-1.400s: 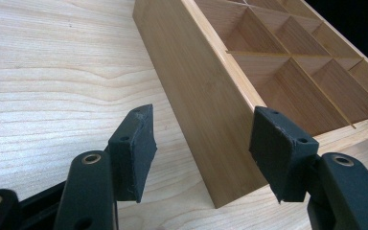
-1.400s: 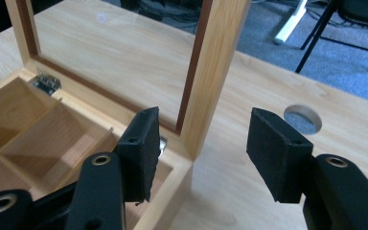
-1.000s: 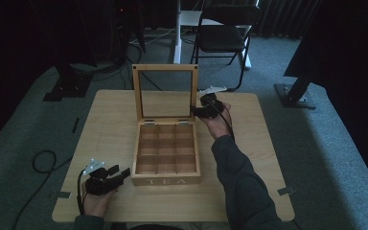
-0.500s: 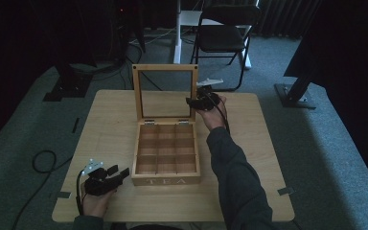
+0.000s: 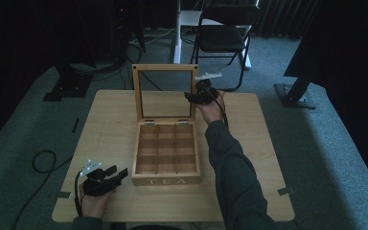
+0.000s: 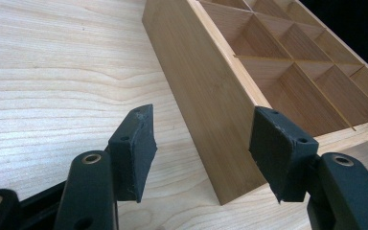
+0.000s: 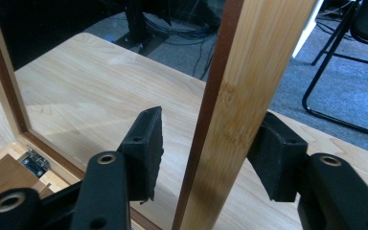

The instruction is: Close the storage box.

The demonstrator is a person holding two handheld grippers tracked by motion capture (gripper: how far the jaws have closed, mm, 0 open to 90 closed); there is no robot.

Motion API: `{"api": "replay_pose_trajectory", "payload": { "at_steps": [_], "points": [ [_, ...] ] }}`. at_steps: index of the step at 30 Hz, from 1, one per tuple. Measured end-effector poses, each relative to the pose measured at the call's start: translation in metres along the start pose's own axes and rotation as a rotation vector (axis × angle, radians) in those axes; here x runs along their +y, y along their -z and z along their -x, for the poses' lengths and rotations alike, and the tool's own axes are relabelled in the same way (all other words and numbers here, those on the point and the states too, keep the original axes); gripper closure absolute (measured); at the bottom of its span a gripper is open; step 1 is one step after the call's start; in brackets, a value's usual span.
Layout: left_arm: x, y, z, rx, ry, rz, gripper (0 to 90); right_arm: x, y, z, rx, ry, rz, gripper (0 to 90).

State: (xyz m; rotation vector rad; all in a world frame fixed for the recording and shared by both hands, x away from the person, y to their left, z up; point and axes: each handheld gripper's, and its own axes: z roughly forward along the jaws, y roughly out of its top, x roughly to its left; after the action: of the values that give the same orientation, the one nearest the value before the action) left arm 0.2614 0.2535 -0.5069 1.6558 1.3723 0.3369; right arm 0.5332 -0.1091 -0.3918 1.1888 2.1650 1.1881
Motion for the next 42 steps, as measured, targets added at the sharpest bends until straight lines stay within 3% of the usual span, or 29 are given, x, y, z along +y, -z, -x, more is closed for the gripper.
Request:
{"api": "replay_pose_trajectory", "payload": {
  "at_steps": [14, 17, 32, 36, 42],
  "points": [
    [-0.001, -0.004, 0.002, 0.001, -0.005, -0.012, 42.1, -0.010, 0.023, -0.012, -0.017, 0.073, 0.042, 52.9],
    [-0.001, -0.006, 0.003, 0.002, -0.011, -0.018, 42.1, -0.015, 0.032, -0.019, -0.035, 0.118, 0.056, 53.9],
    [0.000, -0.006, 0.004, 0.002, -0.017, -0.019, 41.7, -0.031, 0.057, -0.033, -0.009, 0.119, 0.105, 52.9],
    [0.001, -0.006, 0.007, 0.014, -0.029, -0.017, 41.7, -0.037, 0.065, -0.042, -0.016, 0.132, 0.102, 51.2],
    [0.009, -0.001, 0.006, 0.042, -0.023, 0.008, 41.8, -0.044, 0.074, -0.048, -0.004, 0.102, 0.100, 48.5]
  ]
}}
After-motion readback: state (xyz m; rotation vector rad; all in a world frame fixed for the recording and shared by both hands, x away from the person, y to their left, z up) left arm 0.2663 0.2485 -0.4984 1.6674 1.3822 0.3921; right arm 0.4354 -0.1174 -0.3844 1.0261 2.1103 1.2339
